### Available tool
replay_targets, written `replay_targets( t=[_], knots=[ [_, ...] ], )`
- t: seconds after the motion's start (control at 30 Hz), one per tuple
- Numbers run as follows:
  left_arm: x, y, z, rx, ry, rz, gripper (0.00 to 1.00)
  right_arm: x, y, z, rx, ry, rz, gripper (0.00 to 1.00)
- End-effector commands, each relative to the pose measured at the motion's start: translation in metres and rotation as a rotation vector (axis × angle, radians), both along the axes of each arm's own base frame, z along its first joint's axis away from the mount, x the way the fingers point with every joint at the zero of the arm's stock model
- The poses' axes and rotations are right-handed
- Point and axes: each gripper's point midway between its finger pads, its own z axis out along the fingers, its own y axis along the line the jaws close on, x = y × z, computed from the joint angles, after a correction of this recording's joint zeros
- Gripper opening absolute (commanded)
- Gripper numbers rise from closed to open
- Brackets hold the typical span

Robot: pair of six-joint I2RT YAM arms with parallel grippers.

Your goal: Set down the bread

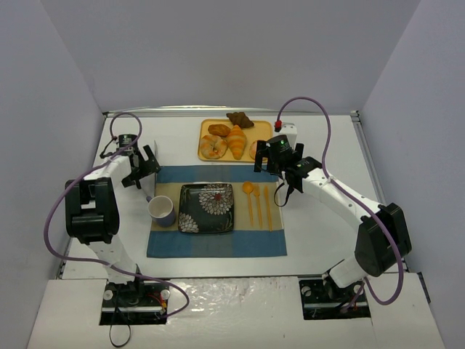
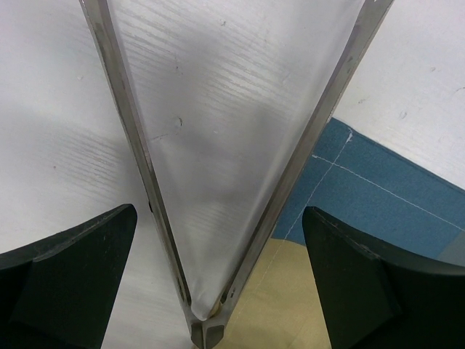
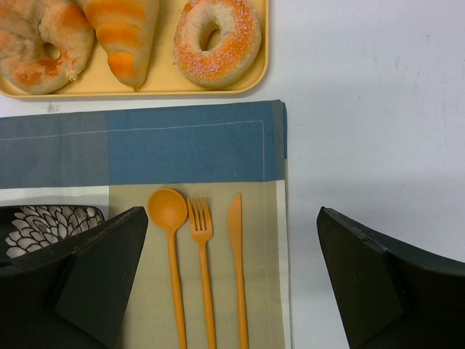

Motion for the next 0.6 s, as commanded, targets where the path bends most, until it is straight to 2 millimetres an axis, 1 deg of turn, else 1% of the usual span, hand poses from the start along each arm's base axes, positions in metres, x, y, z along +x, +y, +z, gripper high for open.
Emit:
replay_targets(
  t=[0.0,0.13,0.57],
  knots=[
    [0.015,0.006,0.015,0.012,-0.057,0.008,0.97,0.013,0.004,0.012,0.028,-0.057,-0.013,1.00],
    [0.016,0.005,0.009,0.008,-0.047,0.004,0.97,0.013,0.004,0.014,0.030,-0.062,-0.012,1.00],
    [0.032,0.005,0.007,0.010,-0.066,-0.009,0.97,0.015,0.004,0.017,0.022,-0.070,-0.005,1.00]
  ],
)
